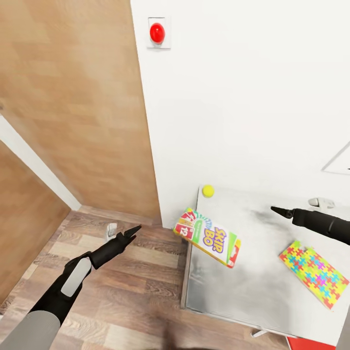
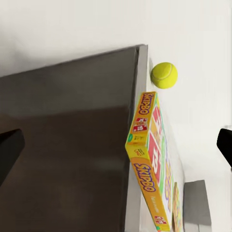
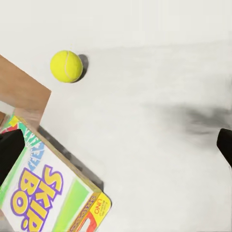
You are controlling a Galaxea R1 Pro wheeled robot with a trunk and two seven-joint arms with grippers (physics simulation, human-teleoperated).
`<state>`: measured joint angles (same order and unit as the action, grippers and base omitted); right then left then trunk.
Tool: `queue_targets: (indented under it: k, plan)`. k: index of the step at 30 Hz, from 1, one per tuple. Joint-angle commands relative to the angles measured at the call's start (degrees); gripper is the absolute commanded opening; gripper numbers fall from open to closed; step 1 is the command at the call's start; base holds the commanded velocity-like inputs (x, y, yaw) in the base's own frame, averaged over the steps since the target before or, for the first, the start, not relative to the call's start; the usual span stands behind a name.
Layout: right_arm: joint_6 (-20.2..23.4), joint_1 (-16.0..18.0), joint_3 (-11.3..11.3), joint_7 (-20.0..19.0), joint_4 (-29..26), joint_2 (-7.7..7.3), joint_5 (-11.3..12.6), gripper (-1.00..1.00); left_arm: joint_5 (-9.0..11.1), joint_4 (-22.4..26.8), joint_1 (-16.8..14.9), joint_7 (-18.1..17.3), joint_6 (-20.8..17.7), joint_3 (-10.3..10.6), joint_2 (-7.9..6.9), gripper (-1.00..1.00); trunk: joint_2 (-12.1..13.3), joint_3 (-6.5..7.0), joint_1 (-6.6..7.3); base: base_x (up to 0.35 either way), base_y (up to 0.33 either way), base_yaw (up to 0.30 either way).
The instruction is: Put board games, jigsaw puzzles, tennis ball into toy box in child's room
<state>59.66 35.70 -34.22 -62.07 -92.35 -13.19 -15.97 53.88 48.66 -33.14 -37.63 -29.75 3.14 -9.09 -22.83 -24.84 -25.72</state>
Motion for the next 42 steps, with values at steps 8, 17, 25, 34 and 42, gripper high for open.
queue_targets:
  k: [8,17,25,34,42]
  plan:
    - [0.34,0.07,-0.06,-0.59,-0.07,0.05,-0.55,1.00,0.53,-0.16,-0.01,-0.53,-0.41,0.16,-0.04,1.00,-0.09,-0.08,-0.06,0.239,0.000,0.000]
    - [0.34,0.07,-0.06,-0.63,-0.08,0.04,-0.55,1.00,0.40,-0.34,0.00,-0.71,-0.34,0.12,-0.04,1.00,-0.09,-0.08,-0.06,0.081,0.000,0.000]
    - [0.34,0.08,-0.06,-0.66,-0.10,0.02,-0.55,1.00,0.37,-0.39,0.00,-0.61,-0.32,0.11,-0.05,1.00,-0.09,-0.08,-0.06,0.026,0.000,0.000]
    - [0.34,0.08,-0.07,-0.67,-0.11,0.01,-0.55,1.00,0.29,-0.81,0.00,-0.41,-0.31,0.12,0.01,1.00,-0.09,-0.08,-0.06,0.008,0.000,-0.080]
    - [0.34,0.11,-0.09,-0.72,-0.10,0.01,-0.55,1.00,0.29,-2.15,-0.11,-0.36,-0.21,0.10,0.09,1.00,-0.09,-0.08,-0.06,0.002,0.000,-0.169]
